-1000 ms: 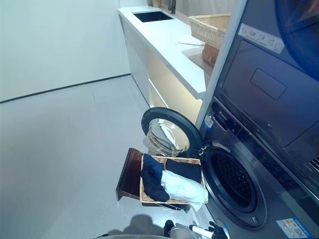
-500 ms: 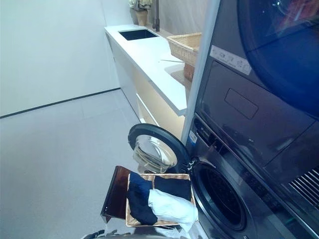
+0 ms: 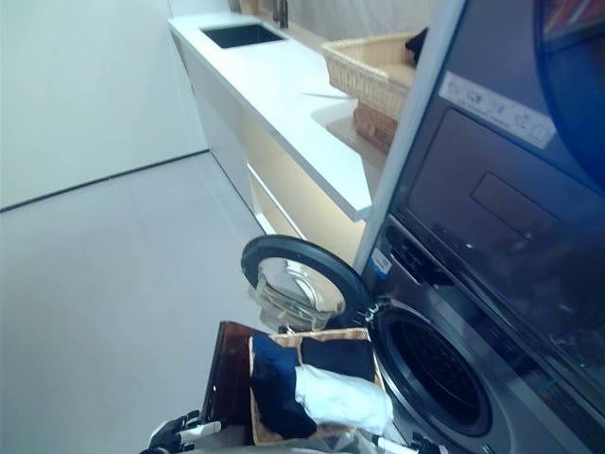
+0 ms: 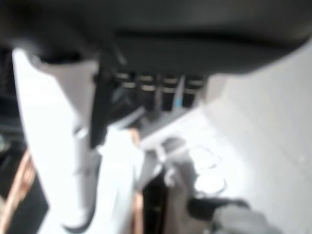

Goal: Pick up the clothes and place them into the washing machine

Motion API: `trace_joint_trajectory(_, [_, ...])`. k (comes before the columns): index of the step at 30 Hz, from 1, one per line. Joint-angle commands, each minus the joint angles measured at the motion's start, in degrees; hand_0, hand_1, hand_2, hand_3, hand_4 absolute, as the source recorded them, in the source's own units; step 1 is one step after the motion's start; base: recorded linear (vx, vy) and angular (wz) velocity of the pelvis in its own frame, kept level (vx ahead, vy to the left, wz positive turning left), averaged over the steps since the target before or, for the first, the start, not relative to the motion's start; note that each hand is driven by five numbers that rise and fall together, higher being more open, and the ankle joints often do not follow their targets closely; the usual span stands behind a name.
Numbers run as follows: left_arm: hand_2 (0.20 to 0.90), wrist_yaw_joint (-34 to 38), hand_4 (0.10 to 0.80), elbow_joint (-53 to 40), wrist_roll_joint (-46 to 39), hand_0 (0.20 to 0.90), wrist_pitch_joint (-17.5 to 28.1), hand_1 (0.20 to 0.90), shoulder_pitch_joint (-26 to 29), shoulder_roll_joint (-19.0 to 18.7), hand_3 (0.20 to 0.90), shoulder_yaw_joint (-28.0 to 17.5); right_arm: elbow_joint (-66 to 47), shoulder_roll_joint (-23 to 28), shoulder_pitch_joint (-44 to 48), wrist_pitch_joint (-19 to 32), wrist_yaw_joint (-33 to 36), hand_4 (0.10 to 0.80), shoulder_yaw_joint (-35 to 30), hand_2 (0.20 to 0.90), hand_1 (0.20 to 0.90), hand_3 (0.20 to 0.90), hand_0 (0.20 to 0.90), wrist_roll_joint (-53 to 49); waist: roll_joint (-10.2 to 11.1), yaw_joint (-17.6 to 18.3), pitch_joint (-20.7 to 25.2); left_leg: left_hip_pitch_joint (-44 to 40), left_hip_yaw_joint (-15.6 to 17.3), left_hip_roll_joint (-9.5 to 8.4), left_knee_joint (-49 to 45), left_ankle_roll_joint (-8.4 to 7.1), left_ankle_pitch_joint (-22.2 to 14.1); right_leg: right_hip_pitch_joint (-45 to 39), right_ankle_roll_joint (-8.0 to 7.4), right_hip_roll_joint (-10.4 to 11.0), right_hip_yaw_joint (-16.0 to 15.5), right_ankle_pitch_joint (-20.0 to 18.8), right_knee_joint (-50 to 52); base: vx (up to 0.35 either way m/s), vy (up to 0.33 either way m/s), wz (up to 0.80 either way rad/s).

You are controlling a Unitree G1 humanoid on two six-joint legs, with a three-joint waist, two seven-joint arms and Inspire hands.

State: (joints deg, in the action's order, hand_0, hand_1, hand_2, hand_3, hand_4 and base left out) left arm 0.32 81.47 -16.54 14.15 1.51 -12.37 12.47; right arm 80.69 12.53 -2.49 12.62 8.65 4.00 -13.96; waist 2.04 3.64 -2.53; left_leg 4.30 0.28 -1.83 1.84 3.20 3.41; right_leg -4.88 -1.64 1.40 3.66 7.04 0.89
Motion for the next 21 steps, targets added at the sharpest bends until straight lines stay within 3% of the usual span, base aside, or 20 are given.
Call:
trace_joint_trajectory(1, [0.900,0.25,0.800,0.29,0.43,0.900,1.62,0.900,0.04,2.34,0.900,-0.30,1.43,1.60,-0.12,1.54,0.31,0.800,-1.54,0.900,0.900,0.900,0.900,-0.94,0.54,-1.66,4.36,1.29,0.44,-0.43,-3.71,-2.19,-4.89,1.50,-1.63,-0.36,1.73,-3.42,2.71,0.144,0.158,-0.10])
trace_joint_trajectory(5, [0.900,0.14,0.800,0.14,0.65,0.900,1.71,0.900,0.26,2.02,0.900,-0.67,1.01,1.10,0.09,1.47,-0.11,0.800,-1.40,0.900,0.900,0.900,0.900,-0.85,0.52,-1.63,4.72,0.71,1.86,-1.05,-4.37,-1.58,-6.11,1.48,-2.68,0.80,1.52,-4.01,3.84,0.095,0.139,-0.03])
trace_joint_trajectory(9, [0.900,0.34,0.800,-0.21,0.41,0.900,1.96,0.900,0.59,1.83,0.900,0.21,-0.17,0.71,0.37,1.77,0.12,0.800,-1.29,0.900,0.900,0.900,0.900,-1.40,0.28,-0.75,4.74,0.64,6.02,-1.24,-3.53,-1.92,-4.91,2.30,-3.80,1.17,1.14,-8.51,5.56,0.044,0.113,0.19])
trace_joint_trajectory(12, [0.900,0.14,0.800,0.24,0.81,0.900,1.75,0.900,0.08,2.08,0.900,0.30,-0.09,0.90,0.96,1.73,0.23,0.800,-1.23,0.900,0.900,0.900,0.900,-1.42,-0.40,-0.40,5.14,-0.51,5.10,-1.67,-1.81,-1.19,-5.09,2.27,-3.78,1.34,0.71,-6.81,6.31,0.075,0.135,0.06])
trace_joint_trajectory(15, [0.900,-0.32,0.800,1.41,1.84,0.900,1.32,0.900,-0.67,2.05,0.900,-0.14,-0.51,1.23,1.67,1.60,0.34,0.800,-0.68,0.900,0.900,0.900,0.900,-0.22,-0.58,-0.56,5.98,-2.04,4.57,-2.51,-0.59,-0.47,-5.57,2.26,-4.95,2.28,0.73,-8.50,7.49,0.076,0.110,0.09])
trace_joint_trajectory(18, [0.900,-0.28,0.800,1.29,2.06,0.900,1.39,0.900,-0.91,1.27,0.900,-0.11,-2.82,1.64,3.51,2.14,0.84,0.800,-0.25,0.900,0.900,0.900,0.900,-0.67,-1.47,-0.88,4.34,-2.23,4.47,-3.09,-2.10,0.97,-6.85,6.16,-4.22,3.56,-0.60,-9.38,16.67,0.002,0.113,-0.09])
trace_joint_trajectory(21, [0.900,-0.25,0.800,1.98,3.16,0.900,1.16,0.900,-1.23,0.24,0.900,0.07,-4.74,1.37,5.21,2.43,1.23,0.800,1.18,0.900,0.900,0.900,0.900,0.36,-2.67,-1.47,2.53,-3.11,5.55,-2.56,-2.97,1.05,-7.40,9.04,-3.27,4.71,-5.15,-7.06,18.41,-0.015,0.068,-0.26])
